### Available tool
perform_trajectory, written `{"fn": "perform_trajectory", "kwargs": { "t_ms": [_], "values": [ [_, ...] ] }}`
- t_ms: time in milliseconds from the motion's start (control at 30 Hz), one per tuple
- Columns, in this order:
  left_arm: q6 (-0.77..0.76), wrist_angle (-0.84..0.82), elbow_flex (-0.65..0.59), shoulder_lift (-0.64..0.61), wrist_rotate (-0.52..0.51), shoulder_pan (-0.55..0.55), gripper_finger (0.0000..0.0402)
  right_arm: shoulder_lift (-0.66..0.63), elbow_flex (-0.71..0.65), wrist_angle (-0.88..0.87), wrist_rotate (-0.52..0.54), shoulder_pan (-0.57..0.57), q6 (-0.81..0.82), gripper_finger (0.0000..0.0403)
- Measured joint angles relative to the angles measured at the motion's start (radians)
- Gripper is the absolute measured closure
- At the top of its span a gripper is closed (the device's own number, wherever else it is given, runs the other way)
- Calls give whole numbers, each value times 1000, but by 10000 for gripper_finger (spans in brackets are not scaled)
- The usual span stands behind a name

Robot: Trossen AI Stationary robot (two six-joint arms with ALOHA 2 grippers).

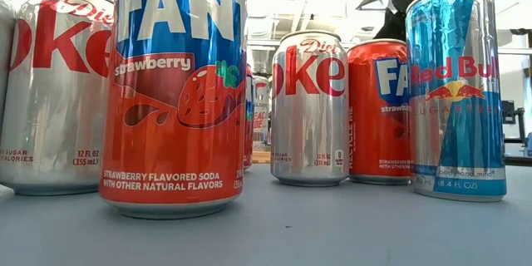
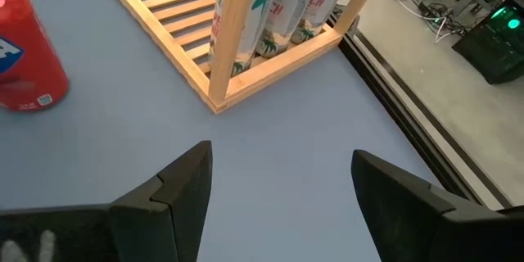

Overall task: Place canned beverage on shelf
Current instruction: Put the middle blue soda can on the shelf, then put the left blue soda can on the shelf aligned with the other blue soda can

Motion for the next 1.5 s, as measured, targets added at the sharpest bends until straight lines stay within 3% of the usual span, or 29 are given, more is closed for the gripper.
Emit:
{"fn": "perform_trajectory", "kwargs": {
  "t_ms": [133,700,1133,1300,1500],
  "values": [
    [-3,132,-61,-4,-3,0,397,0,0,-1,0,0,0,127],
    [-9,272,-102,6,25,25,401,0,0,7,0,0,0,127],
    [-27,295,-101,125,11,21,401,0,0,4,0,0,0,127],
    [-27,258,-101,99,-61,22,401,0,0,4,0,0,0,127],
    [-60,211,-101,-7,-65,16,401,0,1,4,0,0,0,127]
  ]
}}
